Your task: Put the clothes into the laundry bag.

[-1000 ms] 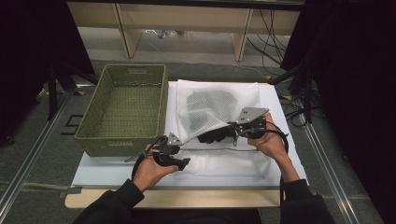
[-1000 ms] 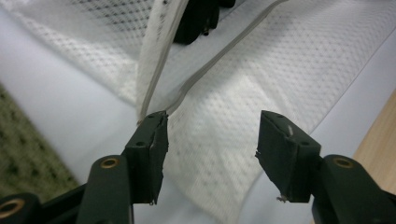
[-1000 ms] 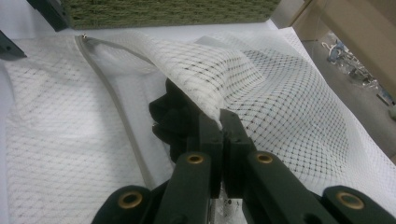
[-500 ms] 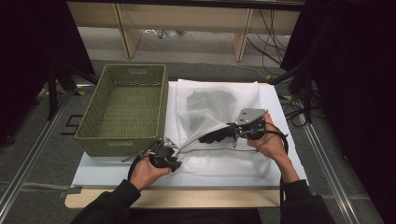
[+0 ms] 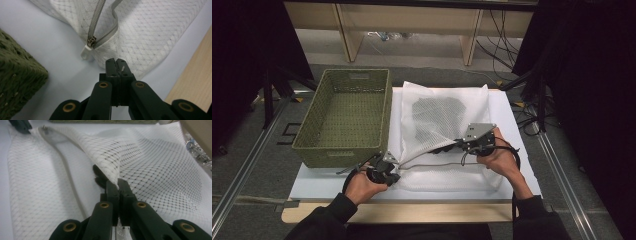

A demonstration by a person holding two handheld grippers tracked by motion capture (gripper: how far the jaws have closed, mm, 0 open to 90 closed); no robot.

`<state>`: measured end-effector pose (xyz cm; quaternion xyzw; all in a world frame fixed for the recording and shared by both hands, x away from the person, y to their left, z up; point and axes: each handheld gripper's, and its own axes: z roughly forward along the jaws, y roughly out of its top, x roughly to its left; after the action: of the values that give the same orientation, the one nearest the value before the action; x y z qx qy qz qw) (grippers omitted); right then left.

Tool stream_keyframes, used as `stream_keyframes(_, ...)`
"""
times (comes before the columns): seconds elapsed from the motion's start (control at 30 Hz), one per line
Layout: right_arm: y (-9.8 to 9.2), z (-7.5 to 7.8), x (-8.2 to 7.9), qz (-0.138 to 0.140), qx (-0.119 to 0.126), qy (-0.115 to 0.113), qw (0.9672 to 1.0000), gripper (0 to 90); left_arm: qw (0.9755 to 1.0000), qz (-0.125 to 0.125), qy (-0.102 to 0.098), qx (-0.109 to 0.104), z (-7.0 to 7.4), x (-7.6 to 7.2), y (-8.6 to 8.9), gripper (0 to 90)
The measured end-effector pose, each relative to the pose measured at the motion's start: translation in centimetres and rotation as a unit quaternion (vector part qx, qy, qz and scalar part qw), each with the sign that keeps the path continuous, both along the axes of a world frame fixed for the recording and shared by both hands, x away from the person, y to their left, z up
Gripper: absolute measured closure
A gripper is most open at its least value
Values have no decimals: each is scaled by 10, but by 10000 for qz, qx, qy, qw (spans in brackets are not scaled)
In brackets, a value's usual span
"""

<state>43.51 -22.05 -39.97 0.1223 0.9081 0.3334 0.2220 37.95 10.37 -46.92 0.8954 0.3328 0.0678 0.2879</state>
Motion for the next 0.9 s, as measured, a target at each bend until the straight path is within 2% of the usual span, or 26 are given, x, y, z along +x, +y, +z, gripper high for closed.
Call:
stream_keyframes(0.03, 1, -3, -3, 28, -28, 103, 9999, 899, 10000, -61, 19, 21, 0, 0, 1, 890)
stream_keyframes(0.13, 2, -11, -5, 106, -163, 58, 9998, 899, 9998, -128, 80, 92, 2, -3, 7, 889)
stream_keyframes(0.17, 2, -12, -6, 25, -178, 153, 9997, 899, 10000, -21, 73, -19, 1, -4, 7, 889)
stream_keyframes(0.2, 2, -16, -6, 36, -202, 122, 9997, 899, 10000, 5, 31, -36, 0, -5, 8, 888)
stream_keyframes(0.23, 2, -18, -5, 67, -254, 160, 9995, 899, 9999, -84, 88, 4, 1, -5, 9, 886)
stream_keyframes(0.27, 3, -21, -6, 35, -229, 213, 9995, 899, 10000, -22, 15, -32, 2, -6, 9, 877)
stream_keyframes(0.3, 4, -25, -6, 40, -278, 234, 9993, 899, 10000, -17, 50, -48, 3, -7, 10, 848)
stream_keyframes(0.37, 5, -29, -6, 51, -294, 299, 9991, 899, 9999, -41, -87, -109, 6, -8, 11, 783)
stream_keyframes(0.43, 6, -32, -6, 58, -373, 319, 9988, 899, 9995, 61, -132, -285, 10, -11, 11, 701)
stream_keyframes(0.47, 7, -34, -5, 75, -373, 286, 9989, 899, 9992, -57, -192, -331, 12, -13, 12, 645)
stream_keyframes(0.5, 8, -36, -6, 50, -382, 399, 9985, 899, 9991, -35, -263, -330, 14, -14, 12, 588)
stream_keyframes(0.53, 8, -38, -6, 99, -415, 354, 9985, 899, 9983, 42, -305, -504, 13, -16, 12, 542)
stream_keyframes(0.57, 9, -41, -5, 163, -444, 352, 9983, 899, 9981, 36, -332, -521, 13, -17, 12, 475)
stream_keyframes(0.6, 9, -43, -5, 148, -462, 384, 9981, 899, 9980, 1, -346, -524, 13, -17, 13, 475)
stream_keyframes(0.63, 9, -45, -4, 184, -493, 337, 9980, 899, 9979, 72, -396, -509, 13, -18, 14, 455)
stream_keyframes(0.67, 10, -46, -4, 186, -495, 412, 9978, 899, 9980, 59, -411, -473, 13, -18, 14, 439)
stream_keyframes(0.7, 10, -47, -5, 138, -519, 525, 9972, 899, 9976, 89, -428, -539, 12, -19, 14, 391)
stream_keyframes(0.77, 10, -48, -5, 132, -570, 470, 9972, 899, 9976, 119, -465, -491, 13, -20, 14, 382)
stream_keyframes(0.8, 11, -49, -5, 157, -577, 617, 9963, 899, 9972, 171, -471, -564, 12, -21, 14, 371)
stream_keyframes(0.83, 10, -50, -4, 168, -591, 471, 9970, 899, 9976, 137, -441, -521, 13, -21, 15, 353)
stream_keyframes(0.9, 11, -53, -5, 167, -629, 494, 9967, 899, 9967, 199, -548, -562, 12, -21, 15, 330)
